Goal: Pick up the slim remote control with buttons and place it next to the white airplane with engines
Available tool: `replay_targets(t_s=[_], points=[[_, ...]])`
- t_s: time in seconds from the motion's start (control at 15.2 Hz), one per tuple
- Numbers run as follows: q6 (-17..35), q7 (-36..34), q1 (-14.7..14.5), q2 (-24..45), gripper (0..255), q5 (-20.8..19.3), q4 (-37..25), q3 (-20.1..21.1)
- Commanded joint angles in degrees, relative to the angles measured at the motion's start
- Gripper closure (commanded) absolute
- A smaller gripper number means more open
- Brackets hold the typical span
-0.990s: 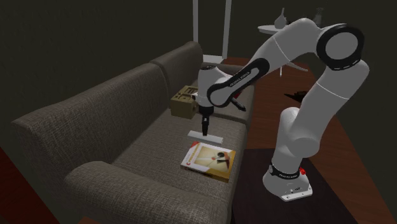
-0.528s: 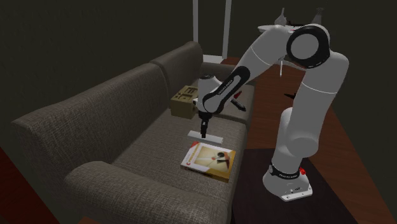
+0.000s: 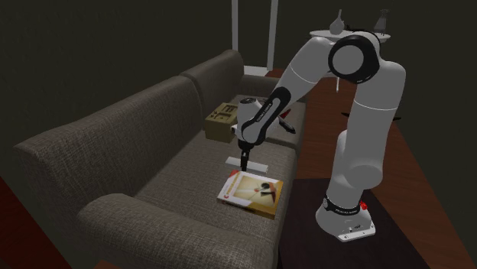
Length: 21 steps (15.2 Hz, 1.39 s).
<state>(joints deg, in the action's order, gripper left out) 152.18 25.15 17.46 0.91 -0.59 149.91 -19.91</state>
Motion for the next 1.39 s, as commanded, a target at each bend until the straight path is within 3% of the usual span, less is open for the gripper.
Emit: replay_targets(t_s=[0.0, 0.33, 0.4, 0.99, 1.32], points=[[0.5, 0.34, 0.02, 0.54, 0, 0.37, -0.02, 0.0], [0.5, 0.34, 0.03, 0.54, 0, 0.38, -0.02, 0.0], [0.5, 0.34, 0.03, 0.54, 255, 0.38, -0.02, 0.0], [0.5, 0.34, 0.03, 0.54, 255, 0.38, -0.02, 0.01], [-3.99, -1.6, 0.21, -3.75, 255, -2.36, -0.46, -0.17]])
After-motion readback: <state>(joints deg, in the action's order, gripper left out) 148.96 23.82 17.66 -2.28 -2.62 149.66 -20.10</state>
